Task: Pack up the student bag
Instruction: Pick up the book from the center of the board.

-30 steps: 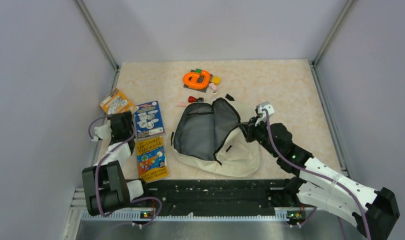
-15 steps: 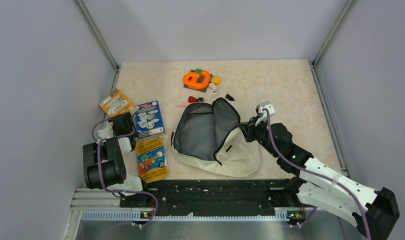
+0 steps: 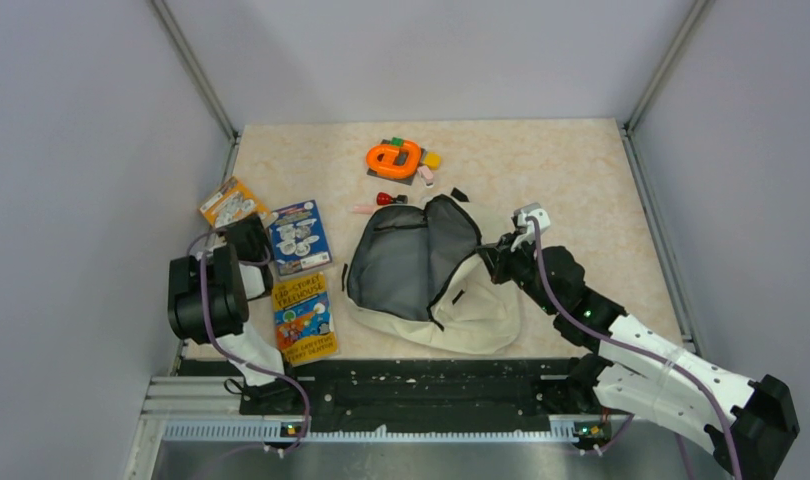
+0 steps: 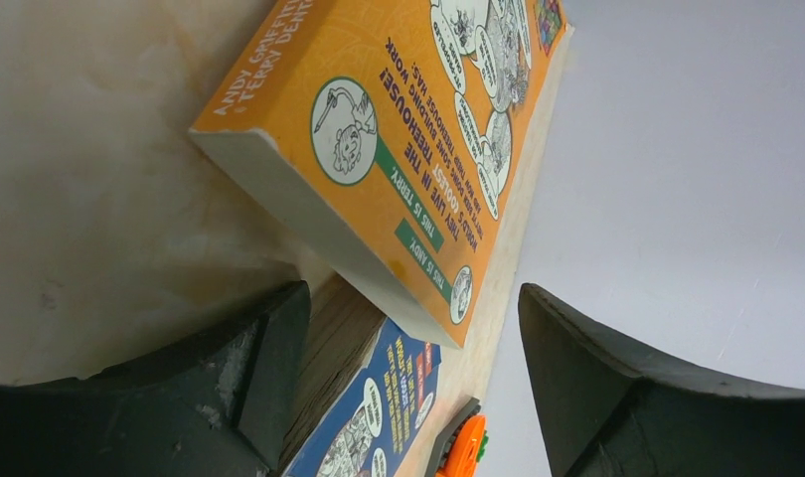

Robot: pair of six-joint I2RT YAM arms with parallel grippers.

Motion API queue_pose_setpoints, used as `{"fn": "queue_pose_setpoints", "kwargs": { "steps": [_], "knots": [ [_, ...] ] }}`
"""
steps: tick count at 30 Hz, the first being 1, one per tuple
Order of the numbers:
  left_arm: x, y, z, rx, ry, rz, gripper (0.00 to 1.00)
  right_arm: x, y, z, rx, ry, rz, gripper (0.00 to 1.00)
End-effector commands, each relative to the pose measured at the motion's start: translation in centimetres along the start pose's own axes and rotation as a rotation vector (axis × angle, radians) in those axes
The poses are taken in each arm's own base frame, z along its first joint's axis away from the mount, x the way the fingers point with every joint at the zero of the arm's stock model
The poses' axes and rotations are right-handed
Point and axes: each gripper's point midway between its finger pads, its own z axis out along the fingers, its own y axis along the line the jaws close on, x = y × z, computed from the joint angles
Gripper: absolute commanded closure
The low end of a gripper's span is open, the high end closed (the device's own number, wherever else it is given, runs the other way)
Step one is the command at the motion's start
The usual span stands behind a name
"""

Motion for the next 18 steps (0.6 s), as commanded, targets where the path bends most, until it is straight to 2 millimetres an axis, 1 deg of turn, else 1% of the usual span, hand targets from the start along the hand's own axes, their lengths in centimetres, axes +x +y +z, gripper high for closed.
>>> {"fn": "queue_pose_setpoints", "kwargs": {
  "steps": [1, 5, 8, 12, 15, 16, 18],
  "knots": [
    [-0.1, 1.3, 1.0, -0.042, -0.002, 0.016, 0.19, -2.9, 0.2, 0.3, 0.006, -0.096, 0.028, 1.00],
    [-0.4, 1.6, 1.5, -0.048, -0.018, 0.017, 0.24, -3.1, 0.3, 0.5, 0.004, -0.098, 0.025, 1.00],
    [-0.6, 1.7, 1.8, -0.049, -0.029, 0.024, 0.30, -3.2, 0.4, 0.7, 0.002, -0.096, 0.019, 1.00],
    [-0.9, 1.9, 2.3, -0.053, -0.042, 0.034, 0.42, -3.3, 0.4, 0.8, 0.002, -0.096, 0.012, 1.00],
    [-1.2, 2.2, 2.2, -0.054, -0.055, 0.046, 0.52, -3.2, 0.3, 0.8, 0.005, -0.093, 0.008, 1.00],
    [-1.5, 2.1, 1.9, -0.035, -0.073, 0.057, 0.60, -3.2, 0.3, 0.8, 0.005, -0.092, 0.008, 1.00],
    [-1.9, 1.9, 1.7, -0.009, -0.088, 0.070, 0.66, -3.2, 0.3, 0.7, 0.006, -0.090, 0.008, 1.00]
  ]
}}
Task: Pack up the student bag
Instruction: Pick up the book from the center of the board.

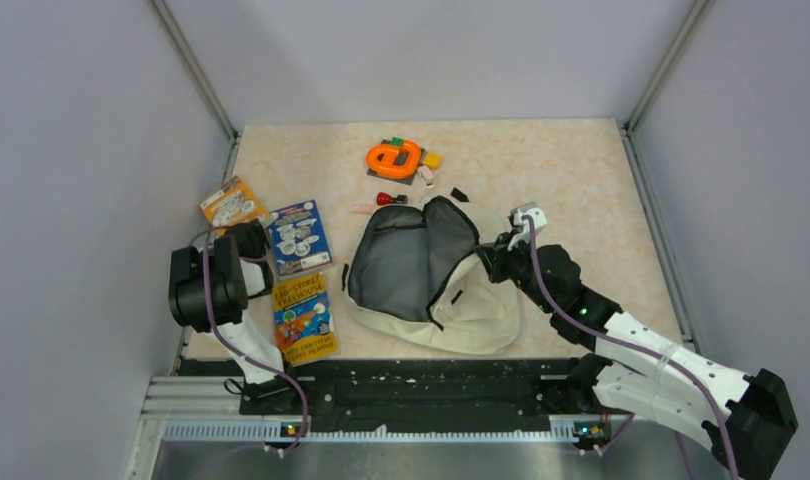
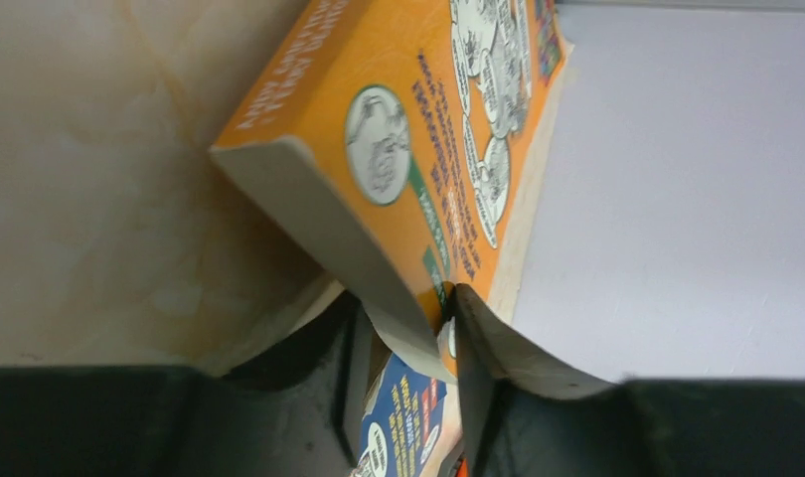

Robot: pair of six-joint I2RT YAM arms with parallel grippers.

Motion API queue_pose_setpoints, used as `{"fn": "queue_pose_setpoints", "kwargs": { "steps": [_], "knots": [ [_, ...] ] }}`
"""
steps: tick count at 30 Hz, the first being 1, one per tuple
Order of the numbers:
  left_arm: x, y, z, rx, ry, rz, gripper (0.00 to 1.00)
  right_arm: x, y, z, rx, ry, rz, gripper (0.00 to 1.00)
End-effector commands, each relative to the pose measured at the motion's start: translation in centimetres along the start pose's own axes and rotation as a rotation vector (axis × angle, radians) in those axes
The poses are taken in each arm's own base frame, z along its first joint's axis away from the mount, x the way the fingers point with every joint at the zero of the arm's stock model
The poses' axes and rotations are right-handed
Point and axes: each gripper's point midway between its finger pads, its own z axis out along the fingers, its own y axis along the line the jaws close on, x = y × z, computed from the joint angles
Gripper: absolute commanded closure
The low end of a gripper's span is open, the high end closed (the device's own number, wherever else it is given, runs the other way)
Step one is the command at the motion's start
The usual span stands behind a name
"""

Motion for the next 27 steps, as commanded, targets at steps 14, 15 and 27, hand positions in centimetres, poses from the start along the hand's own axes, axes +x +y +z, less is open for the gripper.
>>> {"fn": "queue_pose_setpoints", "kwargs": {
  "steps": [14, 15, 27],
  "knots": [
    [-1.5, -4.4, -4.8, 0.174, -0.027, 0.389, 1.00, -3.7, 0.2, -0.2, 0.006, -0.097, 0.015, 1.00],
    [-1.5, -5.0, -5.4, 0.185, -0.015, 0.435, 1.00, -3.7, 0.2, -0.2, 0.008, -0.098, 0.014, 1.00],
    [-1.5, -10.4, -16.5, 0.379, 0.068, 0.779, 1.00, -4.2, -0.5, -0.7, 0.039, -0.112, -0.010, 1.00]
  ]
}}
